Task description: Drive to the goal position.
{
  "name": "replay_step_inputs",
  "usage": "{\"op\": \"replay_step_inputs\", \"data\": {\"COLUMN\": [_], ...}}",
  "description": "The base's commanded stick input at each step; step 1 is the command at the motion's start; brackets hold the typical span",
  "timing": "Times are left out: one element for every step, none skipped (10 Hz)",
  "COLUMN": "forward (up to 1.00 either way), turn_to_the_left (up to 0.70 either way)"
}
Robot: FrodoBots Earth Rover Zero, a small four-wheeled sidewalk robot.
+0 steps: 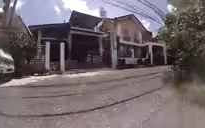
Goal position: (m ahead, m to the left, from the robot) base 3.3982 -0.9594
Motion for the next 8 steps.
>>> {"op": "replay_step_inputs", "data": {"forward": [0.7,0.7,0.7,0.7,0.7,0.7,0.7,0.7], "turn_to_the_left": [-0.27,-0.26,0.0,0.08,0.08,0.08,0.08,0.08]}}
